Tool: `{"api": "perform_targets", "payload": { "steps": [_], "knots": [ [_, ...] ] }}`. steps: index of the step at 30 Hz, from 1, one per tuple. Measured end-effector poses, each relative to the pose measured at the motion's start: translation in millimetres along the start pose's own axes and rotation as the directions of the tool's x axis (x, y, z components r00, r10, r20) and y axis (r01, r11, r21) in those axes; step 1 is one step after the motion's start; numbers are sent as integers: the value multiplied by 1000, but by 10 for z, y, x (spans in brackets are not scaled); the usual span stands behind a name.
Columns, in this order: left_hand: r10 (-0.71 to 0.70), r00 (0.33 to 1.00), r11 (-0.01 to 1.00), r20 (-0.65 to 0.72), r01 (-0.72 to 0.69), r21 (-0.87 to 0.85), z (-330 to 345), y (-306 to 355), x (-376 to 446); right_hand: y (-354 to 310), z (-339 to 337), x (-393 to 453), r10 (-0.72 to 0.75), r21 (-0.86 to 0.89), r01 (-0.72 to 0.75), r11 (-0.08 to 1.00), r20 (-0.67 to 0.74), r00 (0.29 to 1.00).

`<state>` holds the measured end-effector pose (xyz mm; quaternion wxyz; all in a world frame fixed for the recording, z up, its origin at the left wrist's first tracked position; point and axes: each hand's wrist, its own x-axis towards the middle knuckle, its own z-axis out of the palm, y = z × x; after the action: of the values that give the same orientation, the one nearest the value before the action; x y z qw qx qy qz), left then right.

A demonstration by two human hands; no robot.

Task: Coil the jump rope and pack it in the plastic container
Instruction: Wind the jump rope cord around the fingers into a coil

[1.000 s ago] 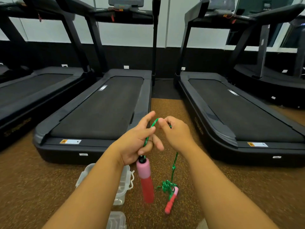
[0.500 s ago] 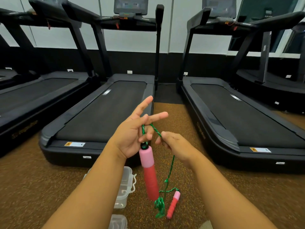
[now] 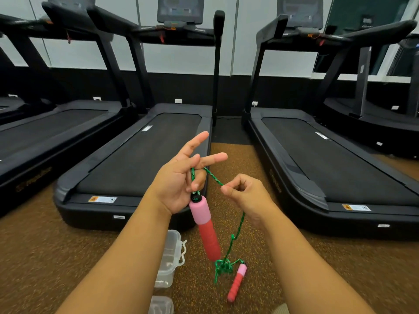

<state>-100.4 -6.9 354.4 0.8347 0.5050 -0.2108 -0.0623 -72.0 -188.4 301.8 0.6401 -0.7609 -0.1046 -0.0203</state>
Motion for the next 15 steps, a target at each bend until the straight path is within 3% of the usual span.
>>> {"api": "perform_targets", "payload": {
  "steps": [2,5,15],
  "knots": [
    [4,1000,1000,-7,-4,22,4,26,7,-33,-18,-26,26,-82,-17,996,112,993],
    [31,999,999,-24,-30,19,-15,91,28,-68,-42,-72,79,-63,-65,996,248,966],
    [22,999,1000,-28,-22,18,0,132,9,97,-125,-67,-38,-87,38,996,5,999]
  ]
}}
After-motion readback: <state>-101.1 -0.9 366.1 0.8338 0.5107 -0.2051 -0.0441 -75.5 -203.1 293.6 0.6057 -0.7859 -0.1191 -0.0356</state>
